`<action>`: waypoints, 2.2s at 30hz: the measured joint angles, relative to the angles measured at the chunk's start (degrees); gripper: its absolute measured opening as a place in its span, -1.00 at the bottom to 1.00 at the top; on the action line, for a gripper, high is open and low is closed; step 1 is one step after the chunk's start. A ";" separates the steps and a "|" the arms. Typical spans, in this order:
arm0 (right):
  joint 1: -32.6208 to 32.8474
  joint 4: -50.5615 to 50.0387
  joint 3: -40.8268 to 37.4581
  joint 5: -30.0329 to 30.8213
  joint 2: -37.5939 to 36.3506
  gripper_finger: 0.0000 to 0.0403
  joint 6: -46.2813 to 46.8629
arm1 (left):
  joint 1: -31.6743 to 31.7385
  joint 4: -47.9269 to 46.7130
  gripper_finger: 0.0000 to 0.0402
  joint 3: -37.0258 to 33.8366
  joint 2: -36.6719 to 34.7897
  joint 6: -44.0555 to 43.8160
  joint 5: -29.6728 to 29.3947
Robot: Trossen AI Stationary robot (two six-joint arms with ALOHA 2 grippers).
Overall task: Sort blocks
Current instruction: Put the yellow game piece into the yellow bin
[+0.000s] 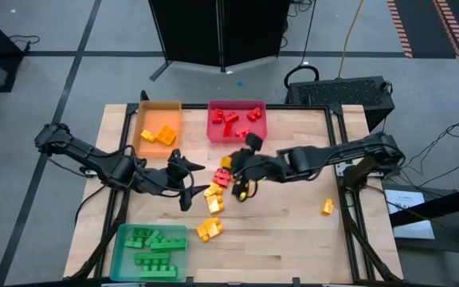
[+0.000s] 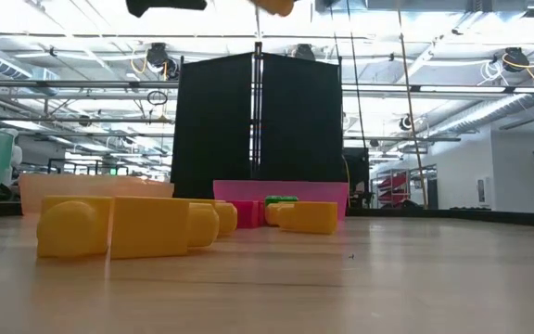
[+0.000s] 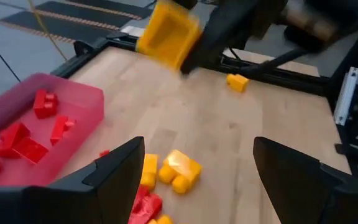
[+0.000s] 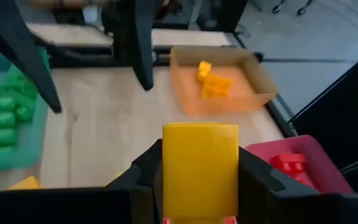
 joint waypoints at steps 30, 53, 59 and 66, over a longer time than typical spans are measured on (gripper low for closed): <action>-7.61 45.95 -19.36 -13.12 -14.65 -0.44 -1.18 | 17.60 44.62 0.51 0.02 5.99 20.25 20.57; -8.63 51.64 -19.34 -21.84 -14.80 -0.44 -1.40 | 24.19 49.92 0.51 0.00 7.96 11.82 33.60; -8.63 51.98 -19.34 -22.03 -13.68 -0.44 -0.36 | 24.19 51.54 0.51 0.02 8.35 11.89 34.00; -8.69 56.29 -19.23 -25.03 -10.86 -0.44 2.07 | 24.08 51.44 0.51 0.00 8.41 11.74 35.82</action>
